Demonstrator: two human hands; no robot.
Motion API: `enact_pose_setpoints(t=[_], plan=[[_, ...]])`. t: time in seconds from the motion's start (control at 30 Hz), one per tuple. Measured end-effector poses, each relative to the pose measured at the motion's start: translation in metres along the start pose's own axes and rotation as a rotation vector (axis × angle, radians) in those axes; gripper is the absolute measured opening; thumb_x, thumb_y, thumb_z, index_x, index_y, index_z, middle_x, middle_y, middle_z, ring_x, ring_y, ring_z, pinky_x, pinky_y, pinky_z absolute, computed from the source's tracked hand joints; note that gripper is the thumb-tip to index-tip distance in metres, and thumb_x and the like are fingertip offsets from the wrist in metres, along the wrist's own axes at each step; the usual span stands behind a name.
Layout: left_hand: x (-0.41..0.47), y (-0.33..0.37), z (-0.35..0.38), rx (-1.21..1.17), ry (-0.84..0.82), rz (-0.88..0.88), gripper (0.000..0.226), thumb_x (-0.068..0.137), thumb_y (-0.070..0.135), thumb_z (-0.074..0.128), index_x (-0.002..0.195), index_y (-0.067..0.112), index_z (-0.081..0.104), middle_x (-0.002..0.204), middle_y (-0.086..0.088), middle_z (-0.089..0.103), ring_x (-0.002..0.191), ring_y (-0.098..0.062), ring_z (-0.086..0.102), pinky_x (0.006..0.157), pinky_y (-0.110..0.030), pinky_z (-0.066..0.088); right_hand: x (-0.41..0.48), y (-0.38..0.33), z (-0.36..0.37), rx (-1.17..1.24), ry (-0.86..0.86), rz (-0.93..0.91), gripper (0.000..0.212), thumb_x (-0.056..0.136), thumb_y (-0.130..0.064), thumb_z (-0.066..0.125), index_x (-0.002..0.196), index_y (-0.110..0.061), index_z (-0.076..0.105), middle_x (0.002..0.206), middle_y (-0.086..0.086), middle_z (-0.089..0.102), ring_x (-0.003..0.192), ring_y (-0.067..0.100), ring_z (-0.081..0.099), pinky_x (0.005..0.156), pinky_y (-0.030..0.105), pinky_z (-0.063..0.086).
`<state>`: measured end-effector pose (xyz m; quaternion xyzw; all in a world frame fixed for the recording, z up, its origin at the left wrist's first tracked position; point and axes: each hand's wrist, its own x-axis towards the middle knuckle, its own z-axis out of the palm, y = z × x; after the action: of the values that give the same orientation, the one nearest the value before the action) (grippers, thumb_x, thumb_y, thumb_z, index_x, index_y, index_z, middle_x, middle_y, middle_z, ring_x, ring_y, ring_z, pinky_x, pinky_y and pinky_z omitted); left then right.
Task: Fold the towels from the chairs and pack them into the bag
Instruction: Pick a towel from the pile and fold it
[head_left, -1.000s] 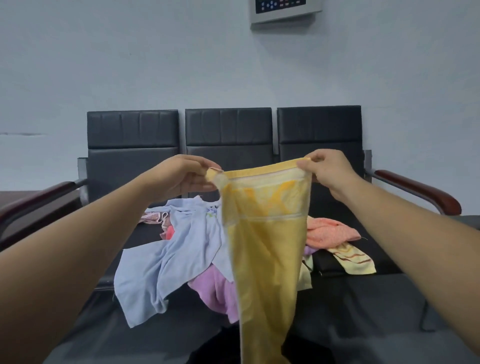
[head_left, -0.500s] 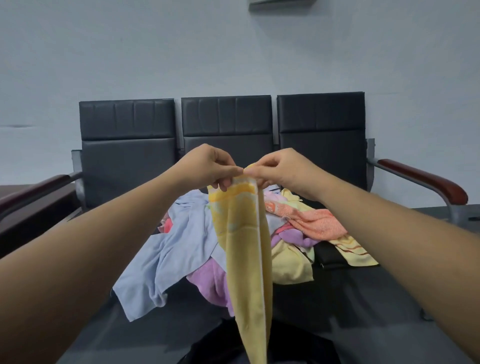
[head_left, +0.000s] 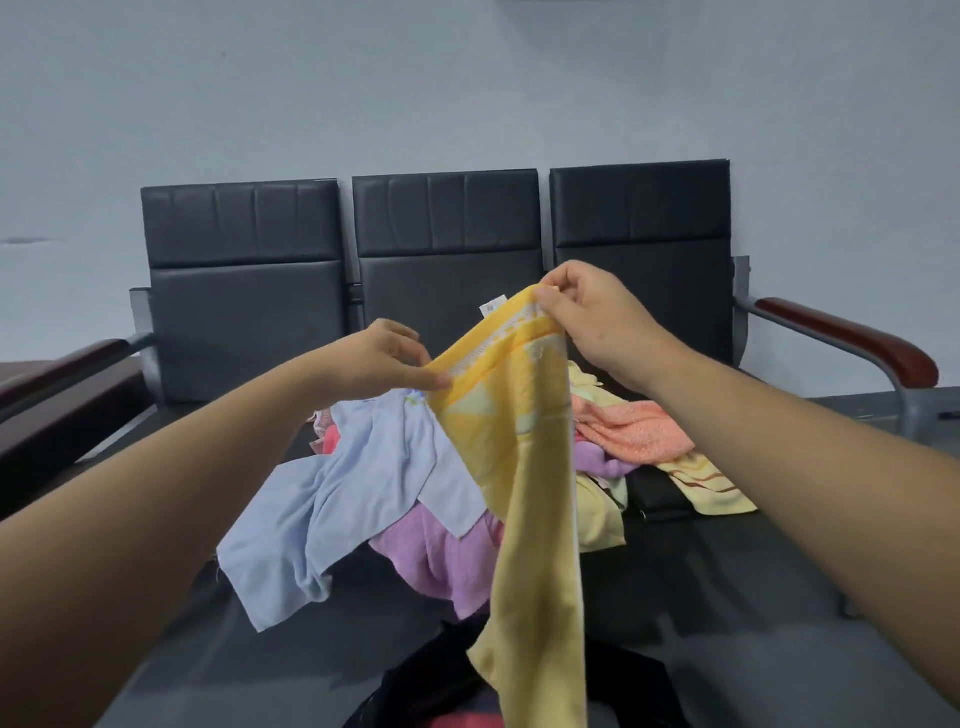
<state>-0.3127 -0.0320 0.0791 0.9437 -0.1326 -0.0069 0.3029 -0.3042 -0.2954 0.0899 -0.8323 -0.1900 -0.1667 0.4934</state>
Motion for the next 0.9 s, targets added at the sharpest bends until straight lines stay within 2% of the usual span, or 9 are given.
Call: enact_pose_setpoints(t=[0.07,0.17,0.3,0.4,0.5,0.57,0.67,0.83,0.9], plan=[[-0.001,-0.007,0.000,-0.140,0.061,0.018,0.043,0.082,0.053,0.078,0.082,0.011,0.071,0.092,-0.004,0.066,0.087,-0.014,0.058,0.089,-0.038,0.050,0.001,0.007,-0.006,0.016,0.035,0.003,0.011,0.102,-0.021,0.062,0.104,-0.012,0.068,0.086,-0.003,0.070,0.071,0.003,0.061,0.061,0.015,0.049],[-0.002,-0.007,0.001,-0.474,0.142,0.109,0.043,0.080,0.045,0.082,0.083,0.006,0.066,0.094,-0.023,0.072,0.090,-0.025,0.068,0.101,-0.044,0.055,0.000,0.017,-0.016,0.045,0.025,0.016,0.009,0.096,-0.014,0.071,0.104,-0.011,0.069,0.088,-0.001,0.074,0.073,0.000,0.067,0.064,0.011,0.051],[0.009,0.011,-0.001,-0.589,0.348,0.195,0.018,0.092,0.025,0.072,0.082,0.013,0.063,0.076,-0.003,0.072,0.069,-0.016,0.068,0.070,-0.031,0.058,0.006,0.016,-0.026,0.234,0.047,0.048,0.022,0.094,-0.009,0.071,0.116,-0.011,0.069,0.097,0.004,0.078,0.095,0.015,0.075,0.085,0.025,0.061],[0.017,0.017,-0.005,-0.598,0.479,0.236,0.012,0.092,0.028,0.075,0.089,0.021,0.066,0.082,-0.002,0.072,0.074,-0.018,0.066,0.074,-0.036,0.057,0.013,0.009,-0.032,0.330,0.064,0.056,0.010,0.095,-0.013,0.071,0.104,-0.011,0.075,0.101,0.007,0.079,0.101,0.024,0.075,0.094,0.043,0.060],[0.018,0.023,-0.005,-0.811,0.580,0.226,0.034,0.087,0.030,0.079,0.115,0.022,0.062,0.094,-0.005,0.071,0.088,-0.021,0.071,0.082,-0.043,0.059,0.013,-0.002,-0.034,0.561,0.029,0.084,0.012,0.097,-0.012,0.067,0.107,-0.007,0.072,0.103,0.010,0.077,0.099,0.025,0.075,0.087,0.045,0.062],[0.014,0.024,0.003,-0.895,0.381,0.235,0.039,0.090,0.026,0.075,0.124,0.015,0.060,0.108,-0.008,0.074,0.099,-0.025,0.073,0.086,-0.046,0.060,0.014,-0.009,-0.035,0.712,0.019,0.093,0.012,0.098,-0.010,0.066,0.108,-0.005,0.071,0.097,0.009,0.076,0.092,0.024,0.074,0.080,0.044,0.063],[0.003,0.012,0.035,-0.648,0.007,0.087,0.035,0.087,0.020,0.078,0.120,0.016,0.068,0.117,-0.002,0.076,0.112,-0.024,0.071,0.097,-0.040,0.057,0.018,-0.013,-0.033,0.820,0.072,0.132,0.019,0.095,-0.008,0.067,0.112,-0.001,0.071,0.096,0.012,0.075,0.087,0.025,0.073,0.078,0.043,0.063],[-0.012,0.000,0.075,-1.003,-0.153,0.002,0.038,0.088,0.010,0.072,0.125,0.006,0.065,0.125,-0.010,0.071,0.119,-0.026,0.067,0.095,-0.035,0.057,0.026,0.003,-0.022,0.862,0.089,0.443,0.014,0.098,-0.006,0.064,0.108,0.003,0.069,0.090,0.014,0.073,0.069,0.022,0.076,0.057,0.035,0.062],[-0.014,0.005,0.080,-1.157,-0.130,0.005,0.043,0.087,0.016,0.065,0.128,0.003,0.064,0.127,-0.014,0.070,0.116,-0.026,0.069,0.092,-0.035,0.059,0.023,0.021,-0.015,0.852,-0.010,0.538,0.025,0.102,-0.018,0.061,0.114,0.002,0.068,0.092,0.012,0.072,0.073,0.021,0.074,0.063,0.034,0.063]])
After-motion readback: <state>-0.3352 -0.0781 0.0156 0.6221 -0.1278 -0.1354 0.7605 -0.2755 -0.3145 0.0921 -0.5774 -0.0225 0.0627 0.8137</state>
